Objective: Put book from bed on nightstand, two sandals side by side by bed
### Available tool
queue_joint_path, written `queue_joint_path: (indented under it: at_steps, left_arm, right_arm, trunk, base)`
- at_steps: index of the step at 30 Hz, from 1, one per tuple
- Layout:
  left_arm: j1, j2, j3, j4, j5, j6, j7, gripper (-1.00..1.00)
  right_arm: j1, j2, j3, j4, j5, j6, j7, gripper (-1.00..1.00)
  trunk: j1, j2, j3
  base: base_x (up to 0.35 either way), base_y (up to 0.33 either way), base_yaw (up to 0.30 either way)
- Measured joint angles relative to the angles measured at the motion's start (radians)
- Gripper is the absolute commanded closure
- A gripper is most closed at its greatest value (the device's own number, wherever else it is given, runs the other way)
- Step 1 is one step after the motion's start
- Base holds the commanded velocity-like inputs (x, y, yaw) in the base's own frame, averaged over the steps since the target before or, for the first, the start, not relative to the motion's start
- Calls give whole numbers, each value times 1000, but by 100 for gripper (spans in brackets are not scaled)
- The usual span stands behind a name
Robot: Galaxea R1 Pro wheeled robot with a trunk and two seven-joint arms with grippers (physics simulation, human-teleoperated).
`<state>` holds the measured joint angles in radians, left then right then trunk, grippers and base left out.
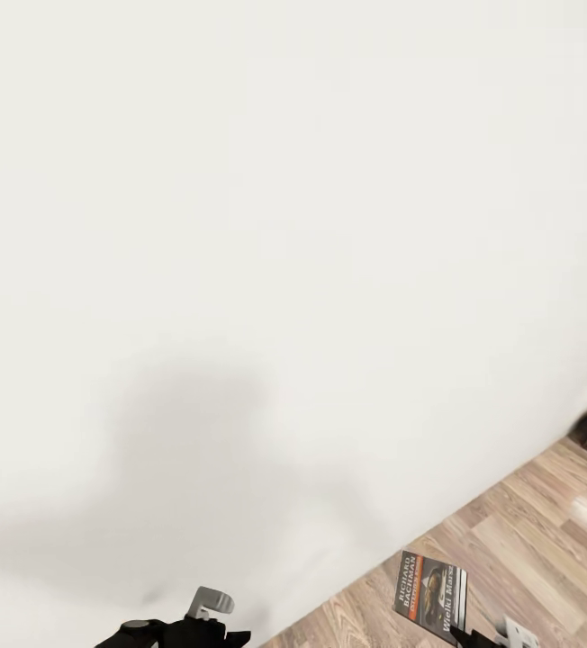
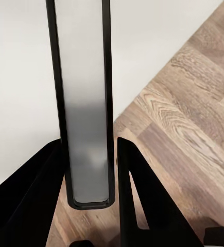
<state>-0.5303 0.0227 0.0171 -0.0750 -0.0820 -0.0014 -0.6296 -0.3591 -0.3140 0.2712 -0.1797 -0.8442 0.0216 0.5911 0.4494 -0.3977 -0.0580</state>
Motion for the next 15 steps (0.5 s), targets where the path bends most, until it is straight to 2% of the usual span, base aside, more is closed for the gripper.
queue_joint_path:
  at_steps: [15]
  left_arm:
    - [0, 0, 0, 0, 0, 0, 0, -100]
  right_arm:
    - [0, 0, 0, 1, 0, -1, -3, 100]
  trunk:
    - [0, 0, 0]
  base:
    - [0, 0, -300]
